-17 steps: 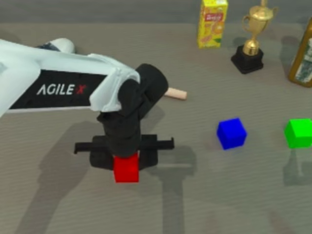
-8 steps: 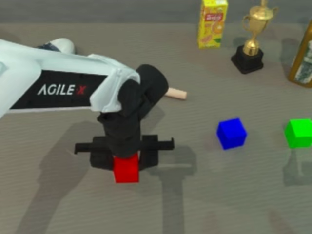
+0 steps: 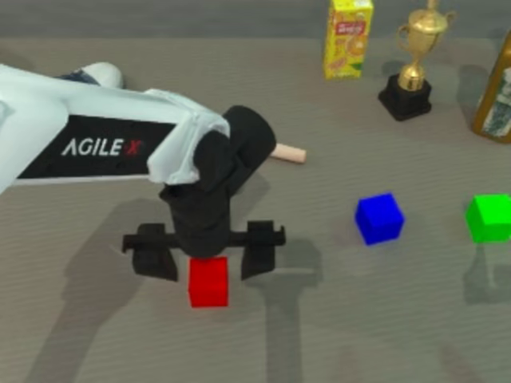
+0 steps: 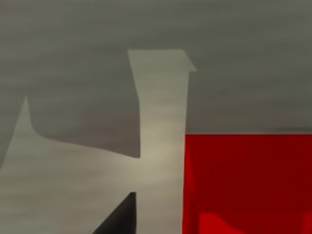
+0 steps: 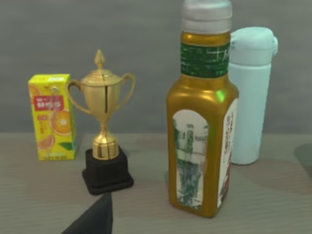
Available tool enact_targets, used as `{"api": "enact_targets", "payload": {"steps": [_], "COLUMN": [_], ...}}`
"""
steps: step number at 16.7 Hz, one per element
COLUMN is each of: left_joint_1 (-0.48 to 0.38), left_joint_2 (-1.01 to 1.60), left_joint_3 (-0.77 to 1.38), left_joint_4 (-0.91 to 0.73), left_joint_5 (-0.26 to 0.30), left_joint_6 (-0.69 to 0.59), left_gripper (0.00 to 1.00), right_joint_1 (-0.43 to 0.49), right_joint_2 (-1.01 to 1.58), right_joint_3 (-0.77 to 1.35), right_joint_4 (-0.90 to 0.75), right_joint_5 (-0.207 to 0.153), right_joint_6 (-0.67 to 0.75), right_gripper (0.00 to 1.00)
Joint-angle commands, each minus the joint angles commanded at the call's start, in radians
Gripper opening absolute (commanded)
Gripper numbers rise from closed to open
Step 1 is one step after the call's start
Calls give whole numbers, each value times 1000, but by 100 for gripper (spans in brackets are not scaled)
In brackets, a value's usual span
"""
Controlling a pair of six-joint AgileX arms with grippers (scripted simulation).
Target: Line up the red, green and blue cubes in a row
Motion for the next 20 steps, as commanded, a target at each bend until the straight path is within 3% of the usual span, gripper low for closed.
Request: {"api": "enact_targets", "payload": {"steps": [8, 15, 20], "left_joint_1": [0, 13, 10], "left_joint_2": [-2, -90, -104], "left_joint_3": [3, 131, 145], "left_joint_4": [-4, -232, -252], "left_joint_5": [0, 0, -1], "left_joint_6": [0, -8, -7], "left_gripper": [100, 100, 100], "right_joint_1": [0, 0, 0], "right_joint_2": [0, 0, 0], "right_joint_3": [0, 0, 0], "right_joint_4": [0, 0, 0], "right_joint_5": [0, 0, 0], "right_joint_6": [0, 0, 0], "right_gripper": [100, 100, 100]}}
